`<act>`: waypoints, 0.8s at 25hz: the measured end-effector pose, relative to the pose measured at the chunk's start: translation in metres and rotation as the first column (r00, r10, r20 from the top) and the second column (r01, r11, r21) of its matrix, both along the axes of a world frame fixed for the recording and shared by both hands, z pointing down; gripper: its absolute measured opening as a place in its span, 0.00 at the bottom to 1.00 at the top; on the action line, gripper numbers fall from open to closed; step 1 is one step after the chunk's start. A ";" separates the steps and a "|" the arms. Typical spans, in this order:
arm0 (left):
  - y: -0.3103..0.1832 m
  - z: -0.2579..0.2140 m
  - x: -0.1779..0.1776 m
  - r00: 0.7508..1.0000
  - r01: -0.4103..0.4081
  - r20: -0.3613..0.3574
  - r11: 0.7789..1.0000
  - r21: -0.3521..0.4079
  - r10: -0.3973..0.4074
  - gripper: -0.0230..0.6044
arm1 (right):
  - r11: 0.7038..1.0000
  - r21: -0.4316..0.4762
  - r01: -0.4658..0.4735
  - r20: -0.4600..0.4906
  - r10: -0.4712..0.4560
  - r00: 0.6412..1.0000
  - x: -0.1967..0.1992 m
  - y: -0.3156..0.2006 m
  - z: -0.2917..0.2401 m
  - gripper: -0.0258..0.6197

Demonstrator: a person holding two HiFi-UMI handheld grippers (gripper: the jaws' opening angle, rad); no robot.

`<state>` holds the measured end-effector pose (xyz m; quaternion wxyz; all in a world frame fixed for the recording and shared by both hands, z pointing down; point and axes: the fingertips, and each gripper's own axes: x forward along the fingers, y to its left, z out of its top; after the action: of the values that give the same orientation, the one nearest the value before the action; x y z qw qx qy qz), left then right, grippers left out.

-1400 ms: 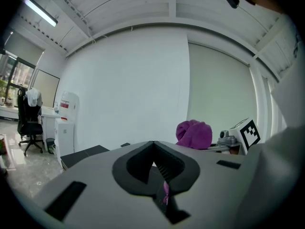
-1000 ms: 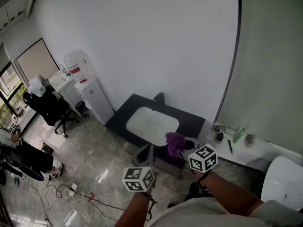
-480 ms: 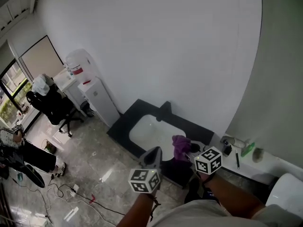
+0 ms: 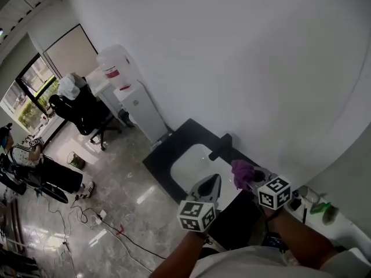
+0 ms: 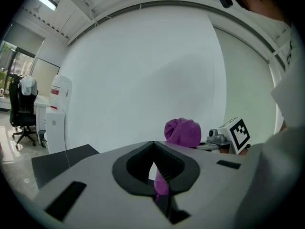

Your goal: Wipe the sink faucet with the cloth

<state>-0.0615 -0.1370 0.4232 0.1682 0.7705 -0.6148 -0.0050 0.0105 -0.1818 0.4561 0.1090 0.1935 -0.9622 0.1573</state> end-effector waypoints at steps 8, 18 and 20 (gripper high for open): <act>-0.051 0.051 -0.020 0.999 -0.003 -0.040 0.998 -0.068 0.000 0.05 | 0.995 -0.094 -0.041 -0.041 0.037 0.998 -0.022 -0.053 0.064 0.11; -0.122 0.106 -0.047 0.996 -0.051 -0.074 0.992 -0.114 0.043 0.05 | 0.991 -0.065 -0.117 -0.196 0.102 0.975 -0.083 -0.189 0.146 0.11; -0.133 0.125 -0.045 0.995 -0.071 -0.074 0.988 -0.135 0.061 0.05 | 0.986 -0.095 -0.134 -0.232 0.109 0.967 -0.089 -0.198 0.179 0.11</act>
<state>-0.1068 -0.2701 0.5481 0.2426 0.7763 -0.5816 0.0160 -0.0787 -0.3802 0.6347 0.2185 0.2625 -0.9198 0.1933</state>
